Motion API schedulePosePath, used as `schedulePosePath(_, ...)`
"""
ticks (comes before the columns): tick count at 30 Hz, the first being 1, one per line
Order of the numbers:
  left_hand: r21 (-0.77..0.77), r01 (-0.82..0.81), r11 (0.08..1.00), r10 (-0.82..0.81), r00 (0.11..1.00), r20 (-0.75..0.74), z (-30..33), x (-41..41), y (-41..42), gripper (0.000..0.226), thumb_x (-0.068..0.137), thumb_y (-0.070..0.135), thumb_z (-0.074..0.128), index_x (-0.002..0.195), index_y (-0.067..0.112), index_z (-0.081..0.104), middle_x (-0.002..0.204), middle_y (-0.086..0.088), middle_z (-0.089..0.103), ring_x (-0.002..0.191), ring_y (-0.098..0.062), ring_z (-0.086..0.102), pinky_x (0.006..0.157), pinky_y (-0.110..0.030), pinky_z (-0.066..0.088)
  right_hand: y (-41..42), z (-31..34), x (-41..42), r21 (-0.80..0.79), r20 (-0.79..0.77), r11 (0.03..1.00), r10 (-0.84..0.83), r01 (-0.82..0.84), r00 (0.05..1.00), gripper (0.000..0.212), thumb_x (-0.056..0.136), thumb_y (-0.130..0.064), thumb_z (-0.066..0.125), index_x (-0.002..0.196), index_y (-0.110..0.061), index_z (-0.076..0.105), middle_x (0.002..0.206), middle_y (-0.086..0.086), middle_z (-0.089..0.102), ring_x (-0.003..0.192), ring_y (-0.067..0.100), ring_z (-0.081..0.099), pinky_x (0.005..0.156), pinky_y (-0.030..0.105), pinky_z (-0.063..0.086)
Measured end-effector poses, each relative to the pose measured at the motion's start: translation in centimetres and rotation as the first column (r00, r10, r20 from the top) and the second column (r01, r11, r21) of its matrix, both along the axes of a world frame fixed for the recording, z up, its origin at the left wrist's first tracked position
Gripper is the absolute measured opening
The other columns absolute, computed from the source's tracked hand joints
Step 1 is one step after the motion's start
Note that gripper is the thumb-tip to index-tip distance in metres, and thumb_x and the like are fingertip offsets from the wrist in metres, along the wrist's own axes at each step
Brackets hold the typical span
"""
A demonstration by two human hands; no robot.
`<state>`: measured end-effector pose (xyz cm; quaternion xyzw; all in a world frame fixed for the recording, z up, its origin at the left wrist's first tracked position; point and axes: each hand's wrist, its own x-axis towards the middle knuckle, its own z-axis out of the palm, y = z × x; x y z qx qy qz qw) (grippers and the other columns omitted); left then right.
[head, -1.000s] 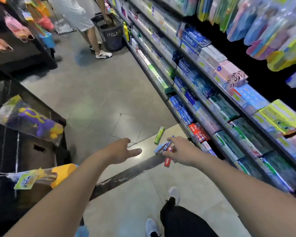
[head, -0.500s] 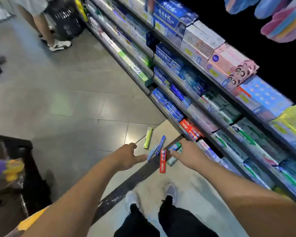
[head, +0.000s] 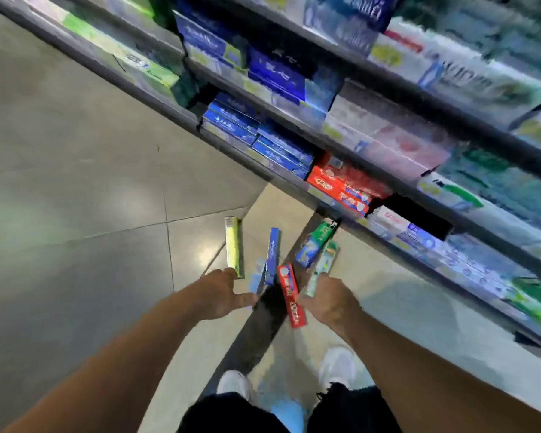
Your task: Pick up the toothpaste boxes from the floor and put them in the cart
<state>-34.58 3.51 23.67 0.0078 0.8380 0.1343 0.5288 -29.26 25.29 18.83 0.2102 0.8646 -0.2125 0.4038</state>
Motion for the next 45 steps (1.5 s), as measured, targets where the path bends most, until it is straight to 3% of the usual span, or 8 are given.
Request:
schedulePosePath(7, 0.020, 0.092, 0.996, -0.092, 0.996, 0.017, -16.0, -2.1, -1.7, 0.073, 0.089, 0.065, 0.054, 0.145, 0.021, 0.040, 0.146, -0.007, 0.048, 0.128, -0.025, 0.050, 0.098, -0.029, 0.040, -3.1, -17.6, 1.9, -0.009, -0.020, 1.000, -0.023, 0.023, 1.000, 0.061, 0.080, -0.056, 0.071, 0.122, -0.015, 0.056, 0.118, 0.009, 0.064, 0.108, 0.027, 0.063, 0.089, 0.031, 0.051)
schedulePosePath(12, 0.073, 0.109, 0.991, -0.113, 0.992, 0.053, -21.7, -2.4, -2.9, 0.074, 0.089, 0.067, 0.050, 0.145, 0.020, 0.041, 0.140, -0.006, 0.054, 0.122, -0.022, 0.052, 0.089, -0.027, 0.037, -4.3, -23.5, 1.7, 0.046, -0.028, 0.999, -0.021, 0.023, 0.999, 0.091, 0.081, -0.060, 0.068, 0.142, -0.004, 0.030, 0.134, 0.014, 0.049, 0.119, 0.028, 0.056, 0.091, 0.033, 0.045)
schedulePosePath(16, 0.107, 0.111, 0.988, -0.120, 0.989, 0.088, -23.9, -2.3, -3.1, 0.077, 0.088, 0.068, 0.051, 0.146, 0.018, 0.040, 0.142, -0.006, 0.052, 0.123, -0.022, 0.052, 0.099, -0.031, 0.041, -4.4, -26.1, 1.2, 0.159, -0.014, 0.979, 0.130, -0.126, 0.991, 0.104, 0.086, -0.063, 0.059, 0.151, 0.003, 0.011, 0.140, 0.017, 0.045, 0.122, 0.028, 0.053, 0.097, 0.033, 0.043)
schedulePosePath(21, 0.165, 0.090, 0.982, -0.108, 0.989, 0.100, -25.5, -2.1, -2.9, 0.068, 0.091, 0.059, 0.056, 0.146, 0.020, 0.040, 0.141, -0.004, 0.054, 0.111, -0.016, 0.050, 0.091, -0.025, 0.036, -4.7, -26.9, -0.2, 0.281, 0.018, 0.924, 0.264, -0.258, 0.964, 0.087, 0.087, -0.051, 0.066, 0.143, 0.001, 0.024, 0.118, 0.009, 0.064, 0.105, 0.025, 0.066, 0.073, 0.032, 0.047)
schedulePosePath(29, 0.138, 0.139, 0.981, -0.138, 0.990, -0.014, -28.4, -1.6, -1.4, 0.069, 0.085, 0.056, 0.067, 0.133, 0.010, 0.047, 0.132, -0.007, 0.058, 0.113, -0.022, 0.058, 0.092, -0.031, 0.048, -2.4, -24.7, -0.7, 0.080, -0.091, 0.994, -0.073, 0.080, 0.993, 0.070, 0.076, -0.049, 0.078, 0.122, -0.014, 0.039, 0.111, 0.005, 0.064, 0.097, 0.023, 0.067, 0.085, 0.038, 0.056)
schedulePosePath(33, 0.071, 0.099, 0.993, -0.090, 0.989, -0.118, -31.2, -0.4, 1.3, 0.077, 0.079, 0.053, 0.076, 0.130, 0.009, 0.039, 0.125, -0.009, 0.059, 0.112, -0.027, 0.061, 0.089, -0.035, 0.051, -0.4, -23.0, -1.8, 0.105, -0.123, 0.991, -0.069, 0.083, 0.990, 0.082, 0.076, -0.052, 0.076, 0.137, -0.020, 0.032, 0.113, 0.003, 0.064, 0.098, 0.021, 0.067, 0.086, 0.039, 0.056)
schedulePosePath(40, 0.073, -0.093, 0.993, 0.106, 0.972, -0.207, -32.8, 0.5, 1.9, 0.040, 0.089, 0.032, 0.068, 0.106, 0.014, 0.037, 0.107, -0.008, 0.065, 0.096, -0.027, 0.066, 0.075, -0.033, 0.053, 1.0, -22.5, -2.0, 0.128, -0.124, 0.989, -0.057, 0.073, 0.991, 0.089, 0.075, -0.056, 0.076, 0.143, -0.022, 0.030, 0.122, 0.003, 0.063, 0.105, 0.022, 0.067, 0.091, 0.039, 0.054)
schedulePosePath(45, 0.291, -0.352, 0.890, 0.385, 0.920, -0.066, -26.9, -1.7, -1.2, 0.048, 0.081, 0.020, 0.079, 0.117, 0.013, 0.047, 0.109, -0.008, 0.064, 0.095, -0.027, 0.067, 0.080, -0.047, 0.059, 1.3, -18.4, -2.4, 0.051, -0.143, 0.994, -0.086, 0.094, 0.986, 0.086, 0.075, -0.049, 0.079, 0.141, -0.017, 0.035, 0.124, 0.007, 0.063, 0.107, 0.026, 0.066, 0.093, 0.042, 0.055)
